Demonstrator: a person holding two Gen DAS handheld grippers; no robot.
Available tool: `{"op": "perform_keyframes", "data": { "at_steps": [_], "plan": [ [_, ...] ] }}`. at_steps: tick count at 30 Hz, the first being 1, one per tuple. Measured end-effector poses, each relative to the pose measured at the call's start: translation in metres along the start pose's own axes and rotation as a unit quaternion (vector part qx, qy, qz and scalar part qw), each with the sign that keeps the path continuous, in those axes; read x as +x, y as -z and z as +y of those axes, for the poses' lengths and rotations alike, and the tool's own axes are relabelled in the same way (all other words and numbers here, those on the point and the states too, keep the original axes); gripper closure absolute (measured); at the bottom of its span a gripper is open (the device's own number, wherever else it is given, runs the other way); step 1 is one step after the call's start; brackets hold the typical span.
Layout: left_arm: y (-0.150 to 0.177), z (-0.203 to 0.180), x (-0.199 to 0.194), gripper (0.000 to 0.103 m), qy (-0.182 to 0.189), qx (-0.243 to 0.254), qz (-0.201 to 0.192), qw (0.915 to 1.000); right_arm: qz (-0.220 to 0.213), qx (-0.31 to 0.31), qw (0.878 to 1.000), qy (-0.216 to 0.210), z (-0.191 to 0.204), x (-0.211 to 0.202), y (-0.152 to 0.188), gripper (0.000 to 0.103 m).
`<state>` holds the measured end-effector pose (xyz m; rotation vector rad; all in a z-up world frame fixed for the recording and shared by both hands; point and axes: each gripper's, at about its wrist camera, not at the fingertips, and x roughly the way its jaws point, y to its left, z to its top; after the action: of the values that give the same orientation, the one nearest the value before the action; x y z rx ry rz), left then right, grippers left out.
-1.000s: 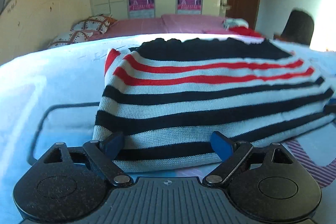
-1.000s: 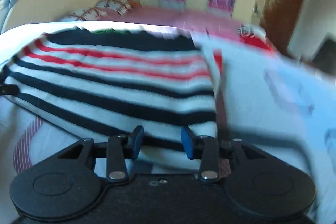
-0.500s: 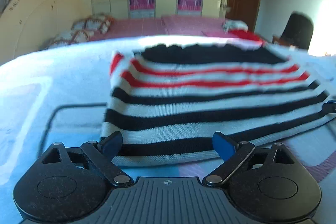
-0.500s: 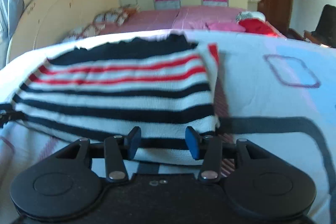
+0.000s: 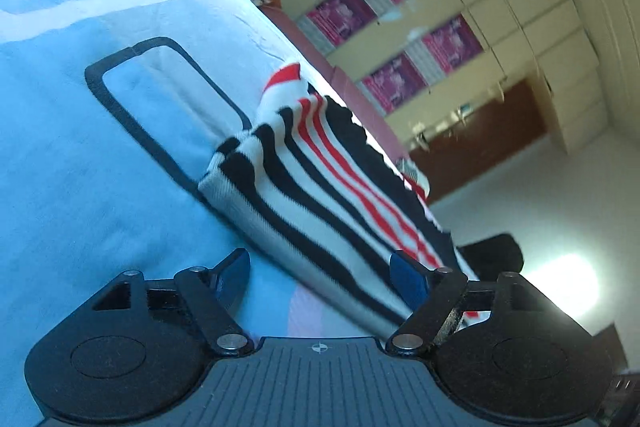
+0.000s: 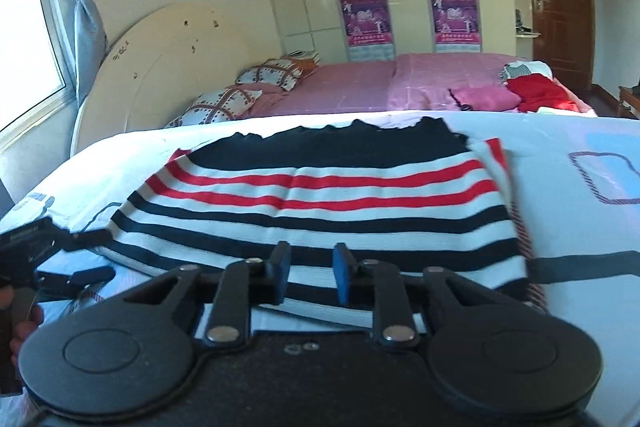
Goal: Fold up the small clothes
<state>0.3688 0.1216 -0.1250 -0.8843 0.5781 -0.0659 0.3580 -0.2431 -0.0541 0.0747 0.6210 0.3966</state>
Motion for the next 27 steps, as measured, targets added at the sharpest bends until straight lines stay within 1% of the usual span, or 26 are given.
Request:
{"op": "perform_keyframes", "data": {
  "at_steps": [1,3,4,5,6,8,10,12,15,16,17,20,23,25,27],
  "plan": [
    [-0.001,0.001,0.003,0.027,0.001,-0.006,-0.005,1.0000,0.001,0.001,1.000,-0.002,0.001,0.004,0.000,0.083],
    [-0.005,0.004,0.011,0.033,-0.003,-0.014,-0.016,0.9998,0.001,0.010,1.000,-0.009,-0.001,0.011,-0.003,0.083],
    [-0.007,0.006,0.015,0.038,-0.004,-0.019,-0.022,0.9996,0.000,0.016,1.000,-0.011,-0.002,0.013,-0.003,0.083],
    [-0.008,0.009,0.019,0.046,-0.003,-0.028,-0.030,0.9992,0.000,0.022,1.000,-0.013,-0.003,0.017,-0.005,0.083],
    [-0.009,0.013,0.022,0.050,-0.003,-0.039,-0.039,0.9985,0.000,0.029,0.999,-0.017,-0.005,0.021,-0.008,0.083],
    [-0.013,0.024,0.026,0.066,0.005,-0.071,-0.056,0.9959,-0.003,0.037,0.999,-0.019,-0.009,0.029,-0.011,0.083],
    [-0.017,0.032,0.035,0.072,0.012,-0.105,-0.069,0.9920,-0.003,0.044,0.999,-0.020,-0.011,0.041,-0.015,0.084],
    [-0.019,0.031,0.046,0.072,0.010,-0.113,-0.076,0.9907,-0.003,0.048,0.999,-0.025,-0.012,0.054,-0.019,0.084],
    [-0.019,0.026,0.059,0.074,-0.001,-0.113,-0.085,0.9900,-0.004,0.047,0.998,-0.036,-0.010,0.073,-0.023,0.085],
    [-0.019,0.025,0.062,0.076,-0.002,-0.113,-0.087,0.9898,-0.003,0.047,0.998,-0.039,-0.009,0.078,-0.024,0.085],
    [-0.019,0.025,0.063,0.080,-0.002,-0.113,-0.088,0.9897,0.000,0.044,0.998,-0.042,-0.007,0.085,-0.025,0.086],
    [-0.022,0.030,0.064,0.084,0.011,-0.108,-0.082,0.9907,0.011,0.028,0.999,-0.037,0.002,0.100,-0.025,0.087],
    [-0.027,0.033,0.067,0.085,0.020,-0.106,-0.075,0.9914,0.024,0.006,0.999,-0.029,0.011,0.110,-0.022,0.088],
    [-0.030,0.035,0.070,0.085,0.026,-0.104,-0.071,0.9917,0.041,-0.013,0.999,-0.013,0.015,0.119,-0.019,0.088],
    [-0.033,0.039,0.073,0.084,0.032,-0.108,-0.065,0.9914,0.033,-0.038,0.999,0.000,0.022,0.120,-0.015,0.088]
  ]
}}
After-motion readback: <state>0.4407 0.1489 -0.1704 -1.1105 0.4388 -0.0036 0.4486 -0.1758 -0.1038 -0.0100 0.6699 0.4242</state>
